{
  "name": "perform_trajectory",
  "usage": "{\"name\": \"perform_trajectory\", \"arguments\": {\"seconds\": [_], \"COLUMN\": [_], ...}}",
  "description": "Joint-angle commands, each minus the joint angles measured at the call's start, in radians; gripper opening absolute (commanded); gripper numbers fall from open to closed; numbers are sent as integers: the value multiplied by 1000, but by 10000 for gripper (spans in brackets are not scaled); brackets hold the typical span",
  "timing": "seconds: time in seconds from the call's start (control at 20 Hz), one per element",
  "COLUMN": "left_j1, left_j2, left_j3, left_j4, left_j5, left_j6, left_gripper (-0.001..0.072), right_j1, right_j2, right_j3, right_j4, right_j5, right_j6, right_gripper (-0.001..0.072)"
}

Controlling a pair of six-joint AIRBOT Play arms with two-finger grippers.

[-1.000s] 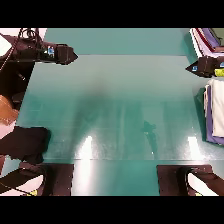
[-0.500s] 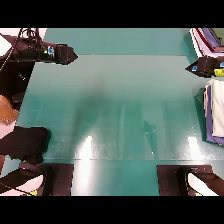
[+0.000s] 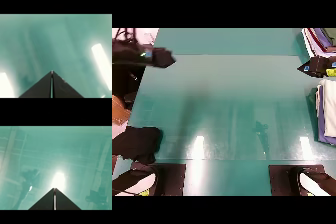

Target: Fold the shirts.

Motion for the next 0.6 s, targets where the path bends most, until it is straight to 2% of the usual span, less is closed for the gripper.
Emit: {"name": "perform_trajectory", "arguments": {"seconds": [0.0, 0.15, 0.2, 0.25, 0.3, 0.55], "left_j1": [138, 243, 270, 291, 306, 319], "left_j2": [133, 255, 282, 297, 301, 302], "left_j3": [-126, -317, -391, -467, -533, -821], "left_j4": [164, 333, 380, 402, 406, 412], "left_j5": [-181, -293, -312, -316, -310, -168], "left_j6": [-7, -26, -28, -35, -54, -89], "left_gripper": [28, 30, 129, 462, 646, 644], "right_j1": [1, 1, 1, 1, 1, 1], "right_j2": [1, 1, 0, 1, 1, 1], "right_j3": [0, 0, 0, 0, 0, 0], "right_j4": [0, 0, 0, 0, 0, 1], "right_j5": [1, 0, 0, 0, 0, 2], "right_j6": [0, 0, 0, 0, 0, 0], "right_gripper": [20, 20, 20, 20, 20, 20]}}
